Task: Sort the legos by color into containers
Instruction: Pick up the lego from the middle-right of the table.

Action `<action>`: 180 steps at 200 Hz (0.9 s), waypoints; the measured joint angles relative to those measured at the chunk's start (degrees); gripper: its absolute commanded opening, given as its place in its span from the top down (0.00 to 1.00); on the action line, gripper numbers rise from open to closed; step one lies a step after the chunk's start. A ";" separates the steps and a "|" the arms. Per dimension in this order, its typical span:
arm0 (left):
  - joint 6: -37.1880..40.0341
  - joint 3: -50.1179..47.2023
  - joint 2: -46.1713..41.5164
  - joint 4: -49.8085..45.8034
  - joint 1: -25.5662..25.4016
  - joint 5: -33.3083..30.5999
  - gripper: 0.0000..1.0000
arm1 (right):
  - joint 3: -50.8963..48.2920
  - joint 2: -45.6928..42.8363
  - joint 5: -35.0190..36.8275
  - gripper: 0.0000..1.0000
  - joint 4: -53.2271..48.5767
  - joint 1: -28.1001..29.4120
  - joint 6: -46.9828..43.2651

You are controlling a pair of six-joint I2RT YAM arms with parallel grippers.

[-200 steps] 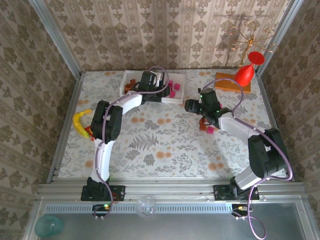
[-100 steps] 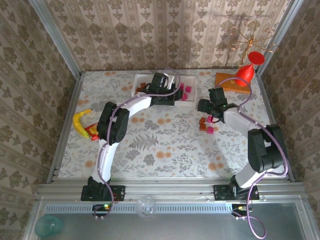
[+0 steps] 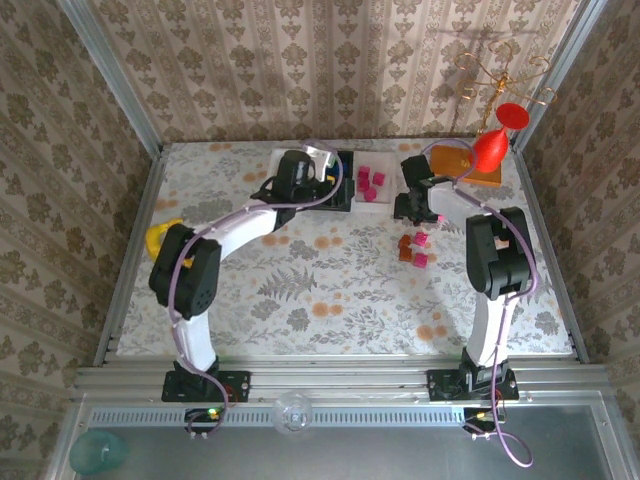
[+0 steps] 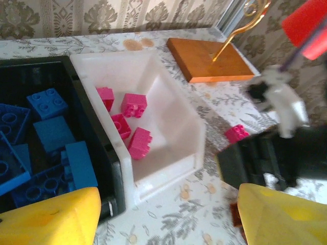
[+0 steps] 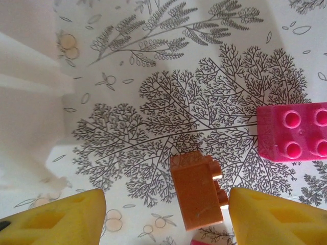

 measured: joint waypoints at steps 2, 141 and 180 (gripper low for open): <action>-0.11 -0.52 -0.46 0.28 0.00 0.04 0.27 | 0.35 0.37 0.04 0.37 -0.35 -0.02 -0.11; -2.51 -28.20 -24.41 6.05 -0.04 -2.82 0.26 | 8.87 7.32 0.09 0.65 -9.35 -1.38 -3.76; -2.51 -32.76 -30.53 3.96 1.16 -3.69 0.24 | 3.37 1.57 -5.05 0.66 -5.62 -1.03 -3.52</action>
